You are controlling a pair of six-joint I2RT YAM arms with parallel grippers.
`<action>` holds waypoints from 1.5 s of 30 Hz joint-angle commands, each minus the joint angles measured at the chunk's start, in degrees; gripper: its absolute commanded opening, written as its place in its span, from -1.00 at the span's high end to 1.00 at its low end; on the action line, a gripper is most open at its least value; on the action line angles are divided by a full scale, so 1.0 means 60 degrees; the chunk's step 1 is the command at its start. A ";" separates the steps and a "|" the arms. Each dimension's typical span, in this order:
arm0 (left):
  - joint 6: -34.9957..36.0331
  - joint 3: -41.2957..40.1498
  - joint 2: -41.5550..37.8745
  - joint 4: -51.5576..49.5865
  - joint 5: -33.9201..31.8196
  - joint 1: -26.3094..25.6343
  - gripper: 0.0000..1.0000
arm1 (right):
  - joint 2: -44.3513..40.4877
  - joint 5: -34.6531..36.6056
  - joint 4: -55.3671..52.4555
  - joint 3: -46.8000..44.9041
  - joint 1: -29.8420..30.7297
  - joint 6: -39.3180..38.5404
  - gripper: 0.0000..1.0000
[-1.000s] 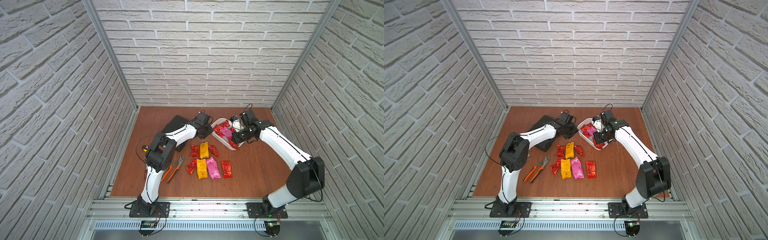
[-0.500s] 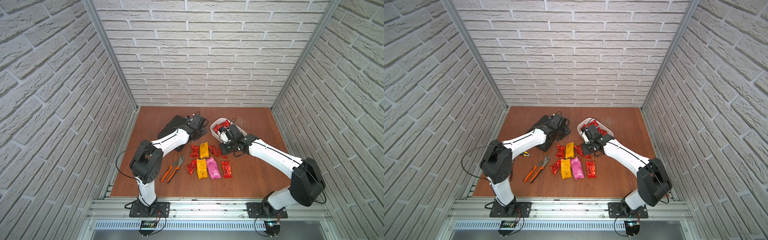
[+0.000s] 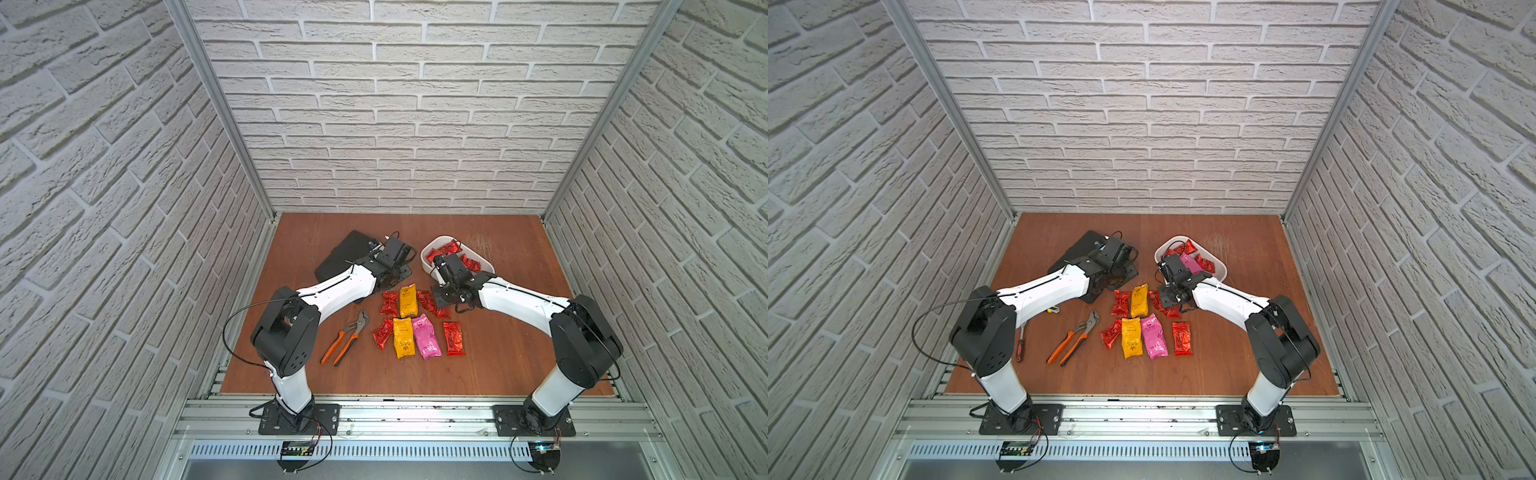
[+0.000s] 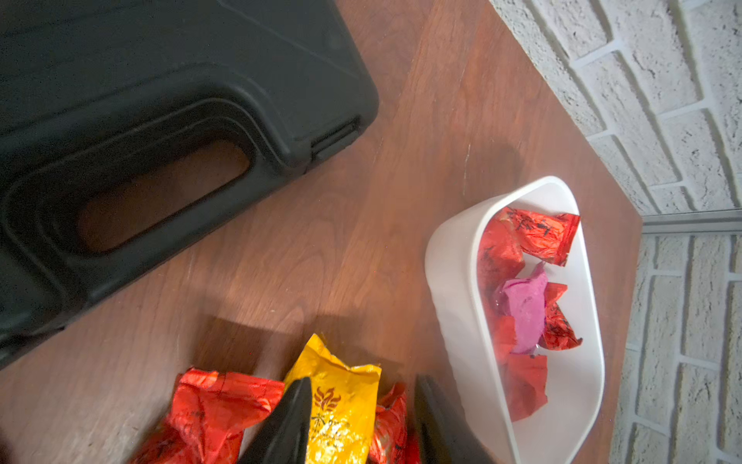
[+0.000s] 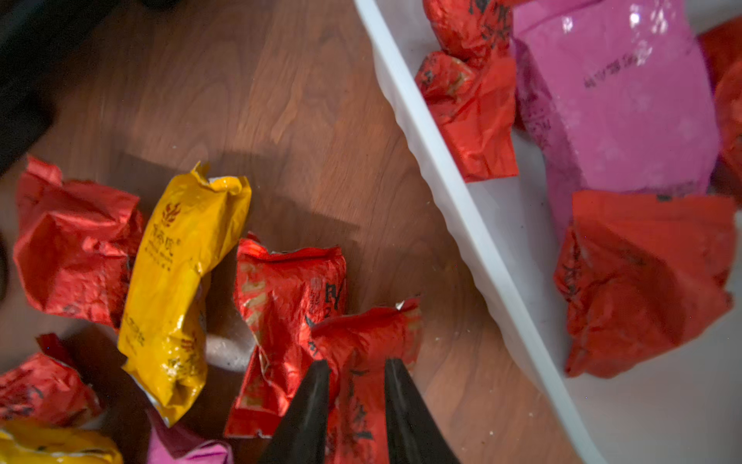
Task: Take the tea bags out of the storage box
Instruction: Place the tea bag at the center of the board, then adjust the storage box at the center of the board.
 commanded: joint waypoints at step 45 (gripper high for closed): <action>0.0326 0.5378 0.4649 -0.1271 0.1645 -0.0188 0.22 | -0.3468 -0.1438 -0.3283 0.0417 -0.3259 -0.0952 0.02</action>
